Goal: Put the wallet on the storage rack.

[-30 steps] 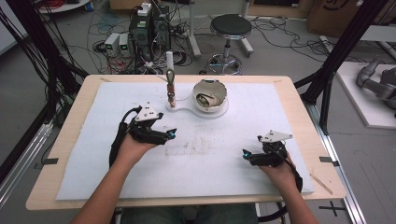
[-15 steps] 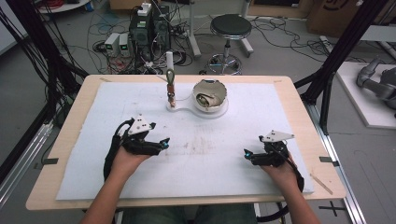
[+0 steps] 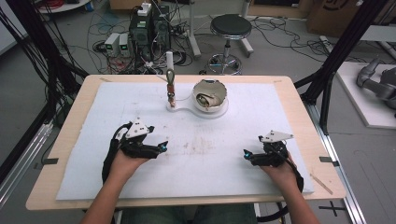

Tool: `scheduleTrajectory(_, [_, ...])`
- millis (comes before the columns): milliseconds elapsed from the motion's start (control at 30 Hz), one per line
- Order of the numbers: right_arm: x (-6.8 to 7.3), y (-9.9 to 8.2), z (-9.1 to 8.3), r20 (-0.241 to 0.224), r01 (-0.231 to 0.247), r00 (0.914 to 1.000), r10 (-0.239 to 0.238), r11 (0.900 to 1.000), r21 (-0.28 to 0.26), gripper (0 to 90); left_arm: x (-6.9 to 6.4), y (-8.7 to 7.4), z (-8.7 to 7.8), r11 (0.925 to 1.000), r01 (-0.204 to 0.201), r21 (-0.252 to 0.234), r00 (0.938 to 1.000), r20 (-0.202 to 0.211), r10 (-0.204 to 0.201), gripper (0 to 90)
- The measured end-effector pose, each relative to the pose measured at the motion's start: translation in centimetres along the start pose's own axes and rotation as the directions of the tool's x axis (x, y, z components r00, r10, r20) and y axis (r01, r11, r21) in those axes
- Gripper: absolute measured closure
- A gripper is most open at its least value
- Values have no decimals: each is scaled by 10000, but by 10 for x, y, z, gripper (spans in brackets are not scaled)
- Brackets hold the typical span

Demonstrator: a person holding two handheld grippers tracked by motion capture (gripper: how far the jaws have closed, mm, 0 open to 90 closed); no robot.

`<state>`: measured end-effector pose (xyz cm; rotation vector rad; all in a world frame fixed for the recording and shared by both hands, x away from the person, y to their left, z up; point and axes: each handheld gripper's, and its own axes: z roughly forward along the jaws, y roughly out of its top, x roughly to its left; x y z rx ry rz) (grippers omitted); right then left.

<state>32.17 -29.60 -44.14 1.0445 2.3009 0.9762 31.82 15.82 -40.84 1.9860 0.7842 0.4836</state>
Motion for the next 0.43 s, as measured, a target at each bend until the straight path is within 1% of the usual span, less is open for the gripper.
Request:
scheduleTrajectory(167, [0, 0, 1, -62, 31, 10000, -30, 10000, 49, 165, 3, -2, -1, 10000, 73, 27, 9999, -95, -73, 225])
scheduleTrajectory(200, [0, 0, 1, -45, 33, 10000, -33, 10000, 33, 165, 3, -2, -1, 9999, 140, 17, 9998, -106, -140, 225])
scheduleTrajectory(300, [0, 0, 1, -30, -3, 10000, 4, 10000, 29, 165, 4, -3, 0, 9999, 101, 130, 9999, -85, -100, 223])
scheduleTrajectory(433, [-1, -1, 1, -66, 14, 10000, -14, 10000, 74, 165, 4, -4, 2, 9998, 102, 155, 9999, -67, -101, 222])
